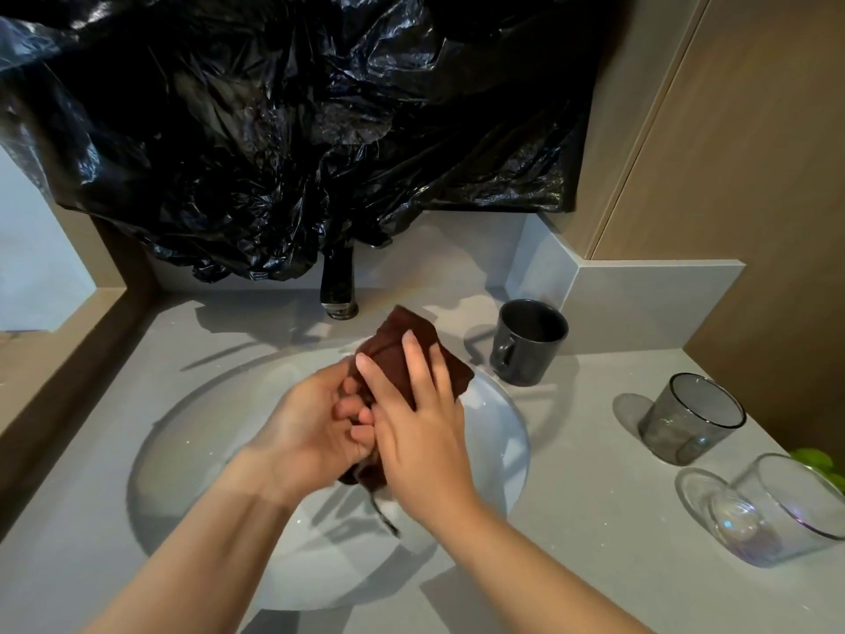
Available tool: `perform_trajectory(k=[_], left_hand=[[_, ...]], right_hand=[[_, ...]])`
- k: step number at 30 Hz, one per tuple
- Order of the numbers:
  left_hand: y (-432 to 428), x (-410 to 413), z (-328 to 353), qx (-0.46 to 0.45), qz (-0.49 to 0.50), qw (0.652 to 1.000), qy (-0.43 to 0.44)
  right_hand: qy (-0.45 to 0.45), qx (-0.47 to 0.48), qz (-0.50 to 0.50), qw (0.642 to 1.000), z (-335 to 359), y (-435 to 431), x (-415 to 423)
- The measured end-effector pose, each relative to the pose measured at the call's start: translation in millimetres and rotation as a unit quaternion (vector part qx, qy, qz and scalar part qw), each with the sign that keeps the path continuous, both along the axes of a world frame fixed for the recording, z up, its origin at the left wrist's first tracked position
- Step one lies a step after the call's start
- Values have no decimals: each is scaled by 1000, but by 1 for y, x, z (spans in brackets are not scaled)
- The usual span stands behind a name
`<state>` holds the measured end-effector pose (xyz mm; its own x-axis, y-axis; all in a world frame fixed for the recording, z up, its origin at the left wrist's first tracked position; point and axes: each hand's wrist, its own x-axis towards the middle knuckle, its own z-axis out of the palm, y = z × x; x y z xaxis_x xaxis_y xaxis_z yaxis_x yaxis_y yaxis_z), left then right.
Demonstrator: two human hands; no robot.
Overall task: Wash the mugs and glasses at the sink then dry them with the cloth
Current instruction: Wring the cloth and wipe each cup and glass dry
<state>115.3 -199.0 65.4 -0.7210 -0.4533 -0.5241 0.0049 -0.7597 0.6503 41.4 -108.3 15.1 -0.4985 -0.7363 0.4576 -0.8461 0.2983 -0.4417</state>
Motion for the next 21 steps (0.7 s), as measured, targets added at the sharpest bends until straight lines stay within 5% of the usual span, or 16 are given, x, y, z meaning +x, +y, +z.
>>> perform_trajectory(k=[5, 12, 21], left_hand=[[7, 2, 0, 0, -65, 998, 4], [-15, 5, 8, 35, 2, 999, 21], [-6, -3, 12, 30, 24, 999, 30]], right_hand=[[-109, -52, 7, 993, 30, -10, -26], [47, -92, 75, 992, -10, 2, -21], [-56, -3, 61, 997, 21, -6, -20]])
